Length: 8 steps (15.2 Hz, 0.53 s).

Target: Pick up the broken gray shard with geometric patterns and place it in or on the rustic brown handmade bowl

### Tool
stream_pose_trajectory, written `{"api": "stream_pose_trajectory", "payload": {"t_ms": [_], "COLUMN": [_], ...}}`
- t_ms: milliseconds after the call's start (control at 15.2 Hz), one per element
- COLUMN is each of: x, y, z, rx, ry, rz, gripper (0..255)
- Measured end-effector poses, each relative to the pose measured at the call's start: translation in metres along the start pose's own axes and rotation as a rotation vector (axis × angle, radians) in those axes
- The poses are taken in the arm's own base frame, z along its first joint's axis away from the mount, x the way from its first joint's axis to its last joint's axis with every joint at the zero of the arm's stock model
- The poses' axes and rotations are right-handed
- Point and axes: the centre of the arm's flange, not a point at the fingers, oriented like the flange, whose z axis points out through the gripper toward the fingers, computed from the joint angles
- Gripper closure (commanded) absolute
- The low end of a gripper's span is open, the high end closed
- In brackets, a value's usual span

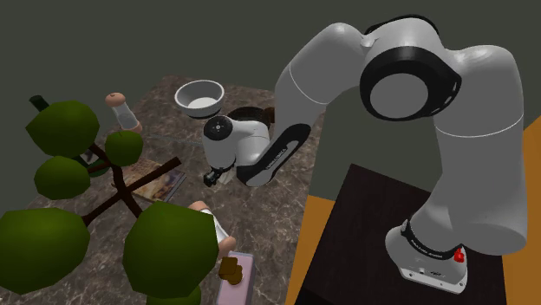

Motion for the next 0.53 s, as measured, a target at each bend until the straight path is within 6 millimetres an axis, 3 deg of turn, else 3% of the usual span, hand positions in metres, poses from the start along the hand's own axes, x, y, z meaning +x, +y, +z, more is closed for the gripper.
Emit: {"api": "stream_pose_trajectory", "payload": {"t_ms": [528], "x": [0.0025], "y": [-0.0001], "z": [-0.0028], "rx": [0.001], "ry": [0.002], "rz": [0.0], "gripper": [255]}}
